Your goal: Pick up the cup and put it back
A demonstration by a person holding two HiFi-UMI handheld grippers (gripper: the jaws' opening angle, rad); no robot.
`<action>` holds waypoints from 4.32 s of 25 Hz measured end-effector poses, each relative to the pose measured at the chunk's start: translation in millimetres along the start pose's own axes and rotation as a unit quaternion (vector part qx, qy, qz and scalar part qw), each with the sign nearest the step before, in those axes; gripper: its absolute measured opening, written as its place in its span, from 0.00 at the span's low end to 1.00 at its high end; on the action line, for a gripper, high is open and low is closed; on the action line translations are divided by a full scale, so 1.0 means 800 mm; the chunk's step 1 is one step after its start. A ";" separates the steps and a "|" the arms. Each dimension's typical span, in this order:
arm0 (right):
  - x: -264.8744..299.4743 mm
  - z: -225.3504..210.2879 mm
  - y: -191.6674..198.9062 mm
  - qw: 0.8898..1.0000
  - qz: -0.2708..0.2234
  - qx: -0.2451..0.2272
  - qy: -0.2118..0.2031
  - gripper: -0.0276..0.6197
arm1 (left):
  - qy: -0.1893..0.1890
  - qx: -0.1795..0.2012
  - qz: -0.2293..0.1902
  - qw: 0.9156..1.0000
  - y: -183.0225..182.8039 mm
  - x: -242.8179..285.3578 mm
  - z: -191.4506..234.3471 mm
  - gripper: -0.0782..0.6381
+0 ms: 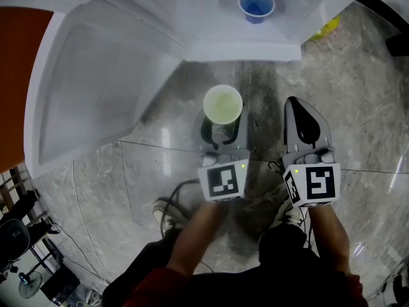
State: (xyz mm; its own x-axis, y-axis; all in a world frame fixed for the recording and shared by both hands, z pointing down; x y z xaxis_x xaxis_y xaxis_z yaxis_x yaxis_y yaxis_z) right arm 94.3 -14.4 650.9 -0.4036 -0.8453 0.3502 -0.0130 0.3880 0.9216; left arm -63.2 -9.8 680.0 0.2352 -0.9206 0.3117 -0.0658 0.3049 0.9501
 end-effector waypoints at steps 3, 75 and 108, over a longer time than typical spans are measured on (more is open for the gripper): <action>0.000 -0.001 0.000 1.000 0.000 0.001 0.000 0.04 | -0.001 0.002 -0.001 1.000 0.000 0.001 0.001 0.49; 0.022 -0.024 0.031 0.999 0.034 0.025 0.004 0.04 | 0.012 0.078 -0.037 0.996 -0.080 0.240 0.052 0.51; 0.015 -0.011 0.022 0.999 0.027 0.016 0.000 0.04 | 0.023 0.015 -0.017 0.999 -0.040 0.137 0.044 0.58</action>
State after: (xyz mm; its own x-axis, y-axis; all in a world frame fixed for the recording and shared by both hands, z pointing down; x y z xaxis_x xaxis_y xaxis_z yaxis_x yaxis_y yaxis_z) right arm 97.7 -21.1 672.7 -0.4040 -0.8226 0.4001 -0.0202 0.4453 0.8951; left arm -69.2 -128.8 684.3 0.2816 -0.9182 0.2787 -0.0857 0.2652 0.9604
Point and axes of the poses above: the fingertips, and each gripper's own axes: x forward along the fingers, z to its left, y out of its underside, the point moved 6 cm from there along -x, backward along the fingers, and after that the axes turned 3 degrees about x, right-handed, at the moved point
